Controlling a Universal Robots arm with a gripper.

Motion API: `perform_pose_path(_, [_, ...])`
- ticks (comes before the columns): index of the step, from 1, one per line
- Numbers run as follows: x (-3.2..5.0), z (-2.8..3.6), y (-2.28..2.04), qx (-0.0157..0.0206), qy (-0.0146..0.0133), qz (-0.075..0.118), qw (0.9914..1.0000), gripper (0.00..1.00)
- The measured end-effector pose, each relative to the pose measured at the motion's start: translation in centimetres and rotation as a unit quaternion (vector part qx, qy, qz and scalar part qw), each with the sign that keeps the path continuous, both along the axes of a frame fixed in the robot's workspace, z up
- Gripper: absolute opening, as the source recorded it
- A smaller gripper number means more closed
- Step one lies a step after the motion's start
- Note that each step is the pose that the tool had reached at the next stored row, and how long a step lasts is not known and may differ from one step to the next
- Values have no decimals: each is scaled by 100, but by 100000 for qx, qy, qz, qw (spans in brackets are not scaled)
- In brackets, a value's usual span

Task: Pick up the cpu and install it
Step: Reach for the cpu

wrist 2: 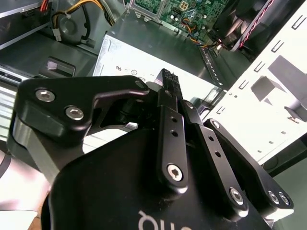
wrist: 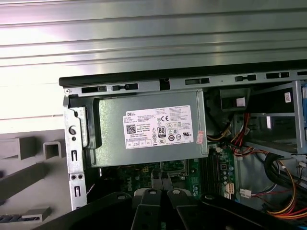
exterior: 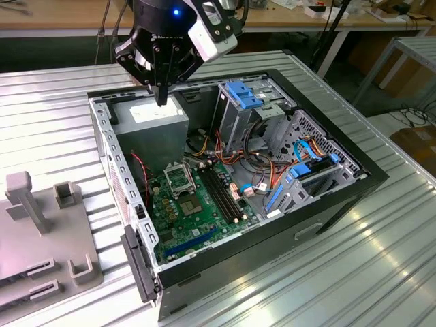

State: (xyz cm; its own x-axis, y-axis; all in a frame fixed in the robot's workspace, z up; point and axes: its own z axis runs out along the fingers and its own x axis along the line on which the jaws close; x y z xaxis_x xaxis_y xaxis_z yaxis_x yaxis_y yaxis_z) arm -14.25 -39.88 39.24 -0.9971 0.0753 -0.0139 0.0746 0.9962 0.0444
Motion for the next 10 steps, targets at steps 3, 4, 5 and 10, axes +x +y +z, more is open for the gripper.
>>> perform_pose_path(3, [-10,-1,0,1,76,-2,100000,11])
perform_pose_path(4, [-12,-1,0,3,96,4,100000,11])
perform_pose_path(5, [-17,-2,0,0,131,1,100000,11])
perform_pose_path(10, [-32,-3,0,-1,259,0,100000,11])
